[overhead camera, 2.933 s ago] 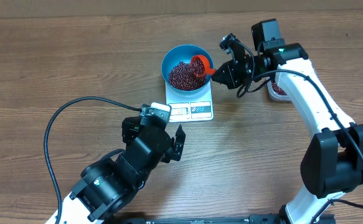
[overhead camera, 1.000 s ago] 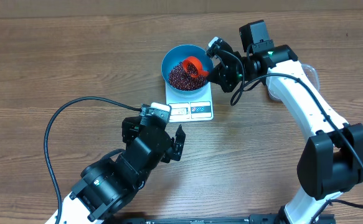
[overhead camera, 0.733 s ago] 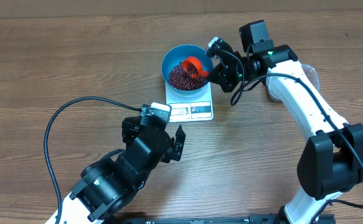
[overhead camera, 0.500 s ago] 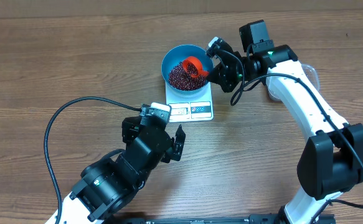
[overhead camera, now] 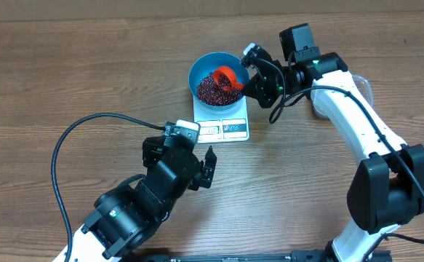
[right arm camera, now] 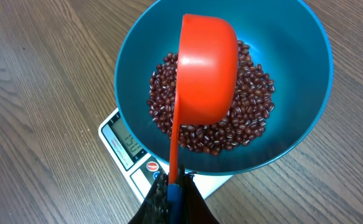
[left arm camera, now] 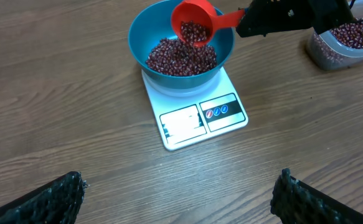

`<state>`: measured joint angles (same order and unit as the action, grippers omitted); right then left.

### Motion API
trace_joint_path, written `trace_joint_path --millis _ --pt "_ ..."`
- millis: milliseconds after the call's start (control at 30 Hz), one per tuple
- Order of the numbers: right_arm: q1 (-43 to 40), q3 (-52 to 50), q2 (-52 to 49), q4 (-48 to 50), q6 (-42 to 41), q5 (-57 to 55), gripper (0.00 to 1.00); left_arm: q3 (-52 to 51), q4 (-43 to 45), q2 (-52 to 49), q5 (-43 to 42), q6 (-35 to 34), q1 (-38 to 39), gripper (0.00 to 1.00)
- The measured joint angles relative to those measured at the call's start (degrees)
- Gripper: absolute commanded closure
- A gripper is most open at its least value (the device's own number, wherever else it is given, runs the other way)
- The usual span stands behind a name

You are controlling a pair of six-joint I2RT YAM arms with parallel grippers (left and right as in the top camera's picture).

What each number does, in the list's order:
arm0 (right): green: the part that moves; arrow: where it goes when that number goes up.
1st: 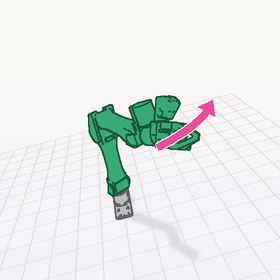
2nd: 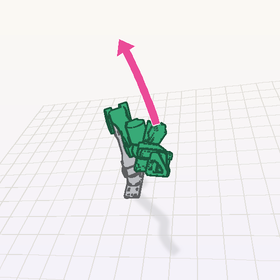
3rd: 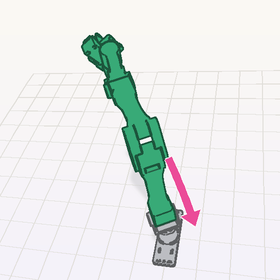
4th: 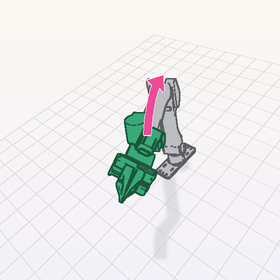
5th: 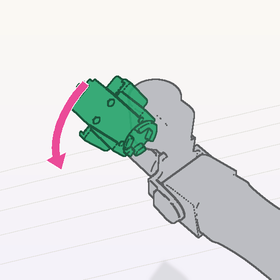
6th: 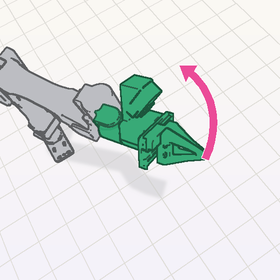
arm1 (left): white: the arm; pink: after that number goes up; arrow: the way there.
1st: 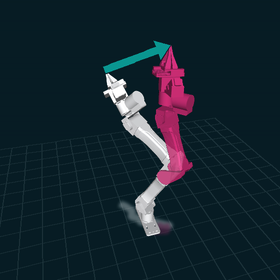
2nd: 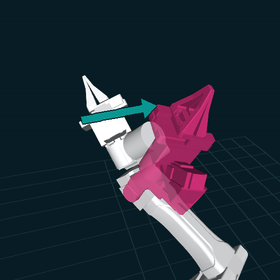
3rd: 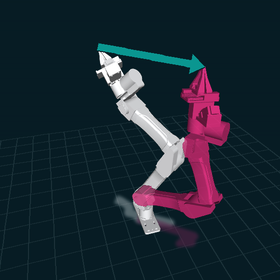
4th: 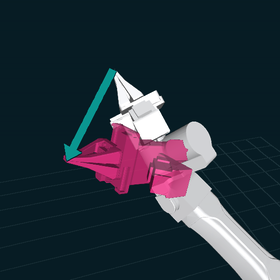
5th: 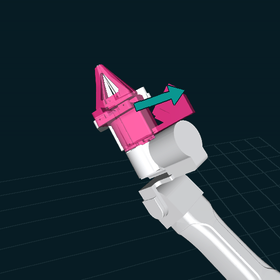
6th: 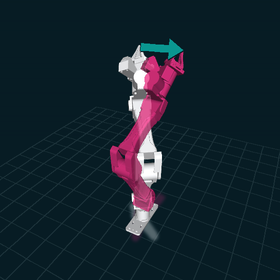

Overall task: Scoop item into bowl and weigh 150g on scale
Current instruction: 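Tilt the red cup to pour beans into the blue bowl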

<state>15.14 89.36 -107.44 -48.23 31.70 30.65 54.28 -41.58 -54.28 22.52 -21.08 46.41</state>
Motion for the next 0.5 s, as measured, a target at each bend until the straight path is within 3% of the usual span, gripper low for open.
trace_joint_path --millis 500 --pt "0.0 0.0 0.0 0.0 -2.5 2.2 0.96 0.0 0.0 0.0 0.0 0.0 0.0 0.00"
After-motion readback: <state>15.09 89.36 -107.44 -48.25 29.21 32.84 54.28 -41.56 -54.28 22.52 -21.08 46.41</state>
